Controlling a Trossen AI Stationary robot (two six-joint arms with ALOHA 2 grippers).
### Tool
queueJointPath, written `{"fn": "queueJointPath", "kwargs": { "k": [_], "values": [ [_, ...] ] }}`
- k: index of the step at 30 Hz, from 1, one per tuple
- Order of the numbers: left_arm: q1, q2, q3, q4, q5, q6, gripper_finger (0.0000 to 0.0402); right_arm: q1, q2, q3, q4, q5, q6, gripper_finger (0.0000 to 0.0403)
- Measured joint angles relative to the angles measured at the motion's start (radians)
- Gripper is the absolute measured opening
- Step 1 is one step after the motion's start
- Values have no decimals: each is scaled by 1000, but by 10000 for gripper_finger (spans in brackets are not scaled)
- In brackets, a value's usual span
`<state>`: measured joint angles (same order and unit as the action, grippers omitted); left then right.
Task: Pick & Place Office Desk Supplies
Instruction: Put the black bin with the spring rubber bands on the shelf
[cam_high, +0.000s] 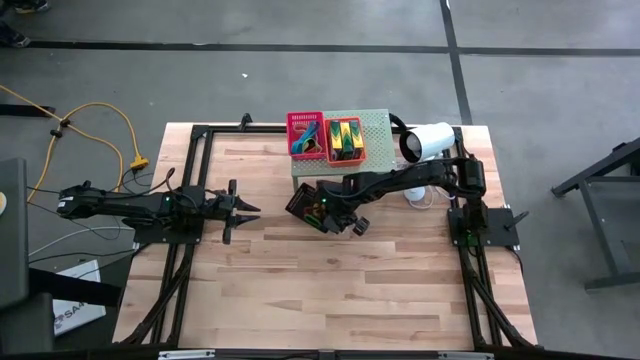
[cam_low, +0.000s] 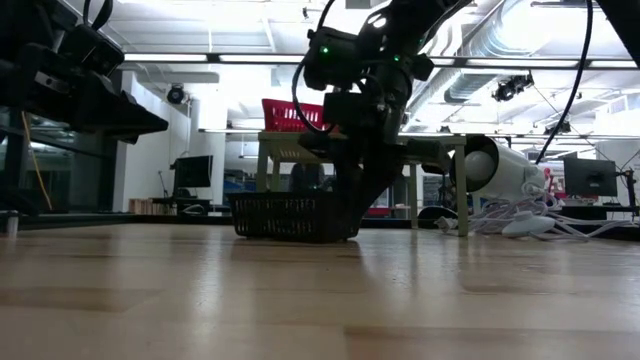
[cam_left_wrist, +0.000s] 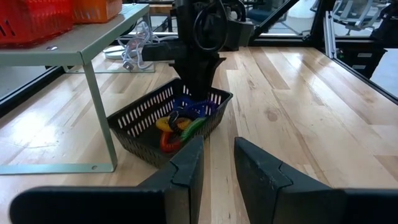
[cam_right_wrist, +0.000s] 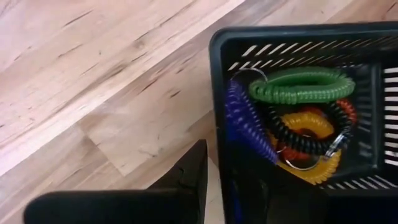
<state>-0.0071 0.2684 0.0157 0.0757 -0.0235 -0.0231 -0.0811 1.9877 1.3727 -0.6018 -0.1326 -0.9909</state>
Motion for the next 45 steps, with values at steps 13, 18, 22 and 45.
{"fn": "queueJointPath", "kwargs": {
  "k": [13, 18, 22, 45],
  "values": [
    [0, 0, 0, 0, 0, 0, 84, 0, 0, 0, 7, 0, 0, 31],
    [0, 0, 0, 0, 0, 0, 84, 0, 0, 0, 11, 0, -1, 6],
    [0, 0, 0, 0, 0, 0, 84, 0, 0, 0, 10, 0, -1, 3],
    [0, 0, 0, 1, 0, 0, 84, 99, -137, 1, -91, 53, 233, 3]
  ]
}}
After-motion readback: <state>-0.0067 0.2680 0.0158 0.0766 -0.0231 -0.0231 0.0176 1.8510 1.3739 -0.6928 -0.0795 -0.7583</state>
